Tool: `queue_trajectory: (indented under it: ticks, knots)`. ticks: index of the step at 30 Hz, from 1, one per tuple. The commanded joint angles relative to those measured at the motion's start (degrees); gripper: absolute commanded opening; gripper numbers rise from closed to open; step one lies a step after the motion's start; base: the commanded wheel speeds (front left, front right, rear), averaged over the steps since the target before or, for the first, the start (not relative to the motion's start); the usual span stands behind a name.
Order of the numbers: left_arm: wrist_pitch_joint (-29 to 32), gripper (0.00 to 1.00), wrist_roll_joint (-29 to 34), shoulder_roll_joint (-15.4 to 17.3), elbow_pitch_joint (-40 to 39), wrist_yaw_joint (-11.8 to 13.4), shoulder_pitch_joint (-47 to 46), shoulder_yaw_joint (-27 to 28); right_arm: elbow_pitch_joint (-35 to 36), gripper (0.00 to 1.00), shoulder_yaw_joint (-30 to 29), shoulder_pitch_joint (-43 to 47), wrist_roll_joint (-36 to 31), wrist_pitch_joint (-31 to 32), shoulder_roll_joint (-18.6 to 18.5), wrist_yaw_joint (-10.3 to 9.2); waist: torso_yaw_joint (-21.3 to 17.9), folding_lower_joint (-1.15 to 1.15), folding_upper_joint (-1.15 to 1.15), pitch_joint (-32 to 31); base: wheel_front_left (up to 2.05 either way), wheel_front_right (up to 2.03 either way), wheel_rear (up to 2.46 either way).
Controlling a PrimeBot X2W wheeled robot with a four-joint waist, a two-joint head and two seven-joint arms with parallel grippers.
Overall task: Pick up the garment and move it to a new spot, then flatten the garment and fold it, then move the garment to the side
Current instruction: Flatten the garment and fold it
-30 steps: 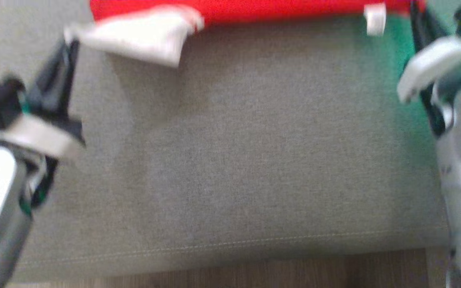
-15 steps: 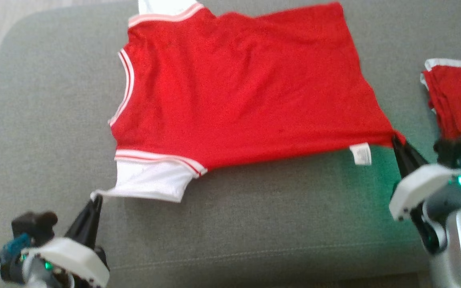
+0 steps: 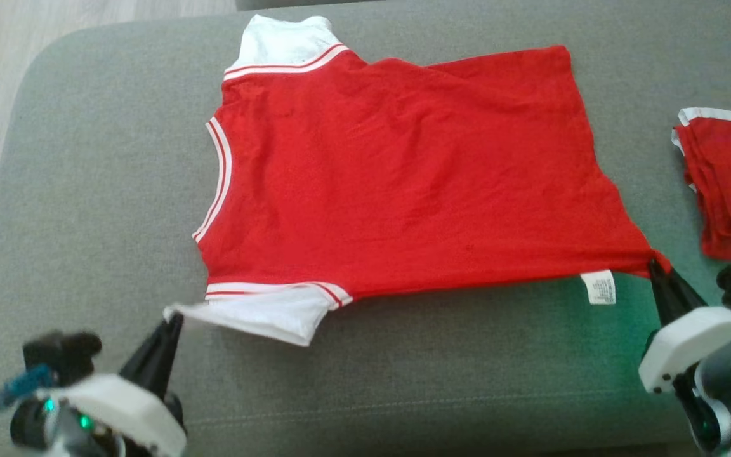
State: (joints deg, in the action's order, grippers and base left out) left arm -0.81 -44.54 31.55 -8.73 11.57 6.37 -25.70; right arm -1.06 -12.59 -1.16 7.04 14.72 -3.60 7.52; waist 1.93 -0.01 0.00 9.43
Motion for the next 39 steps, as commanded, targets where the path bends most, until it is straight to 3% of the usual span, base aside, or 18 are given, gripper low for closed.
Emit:
queue_trajectory:
  ticks: [1, 9, 15, 28, 29, 30, 31, 32, 39]
  knots:
    - [0.4, 0.0, -0.5, 1.5, -1.5, -0.2, -5.9, 3.2, 2.0, 0.0, 1.0, -3.6, -0.7, 0.3, -0.2, -0.03, -0.1, 0.01, 0.0, 0.6, 0.0, 0.0, 0.0]
    - [0.5, 0.0, -0.2, -3.4, 8.7, -4.8, -21.9, 1.6, -6.3, 0.0, 2.7, -14.4, -4.0, -1.4, -0.9, -0.03, 0.1, 0.01, 0.0, 3.7, 0.0, 0.0, 0.0]
    - [-1.6, 0.0, 3.7, -5.6, 19.7, -9.2, -33.6, -1.0, -13.1, 0.0, 3.0, -22.6, -6.7, -3.8, -2.4, -0.03, 0.1, 0.01, 0.0, 6.9, 0.0, 0.0, 0.0]
    - [-9.8, 0.0, 9.5, -8.9, 37.4, -13.5, -45.4, -4.0, -23.6, 0.03, 4.1, -31.1, -7.8, -8.5, -2.1, -0.03, -0.2, 0.01, 0.0, 11.2, 0.0, 0.0, 0.0]
    - [-9.9, 0.03, 9.3, -9.3, 38.6, -14.1, -45.6, -4.3, -24.3, 0.65, 3.9, -31.5, -7.1, -9.0, -1.9, -0.03, -0.3, 0.01, 0.0, 11.2, 0.0, 0.0, 0.0]
    - [-10.2, 0.3, 9.2, -9.6, 39.5, -14.4, -45.9, -4.4, -24.9, 1.0, 3.9, -31.8, -6.7, -9.7, -1.7, -0.03, -0.4, 0.01, 0.0, 11.2, 0.0, 0.0, 0.0]
    - [-10.5, 0.82, 9.2, -9.9, 40.3, -14.5, -46.0, -4.5, -25.4, 1.0, 4.0, -32.0, -6.4, -10.6, -1.7, -0.03, -0.5, 0.01, 0.0, 11.0, 0.0, 0.0, 0.0]
    - [-10.9, 1.0, 9.1, -10.2, 40.9, -14.5, -46.0, -4.4, -25.9, 1.0, 3.9, -32.1, -6.2, -11.2, -1.6, -0.03, -0.6, 0.01, 0.0, 10.8, 0.0, 0.0, 0.0]
    - [-13.6, 1.0, 7.9, -12.0, 37.3, -10.9, -37.9, -2.3, -23.8, 1.0, 3.0, -28.4, -4.2, -17.3, -0.2, -0.03, -1.9, 0.01, 0.0, 7.6, 0.0, 0.0, 0.0]
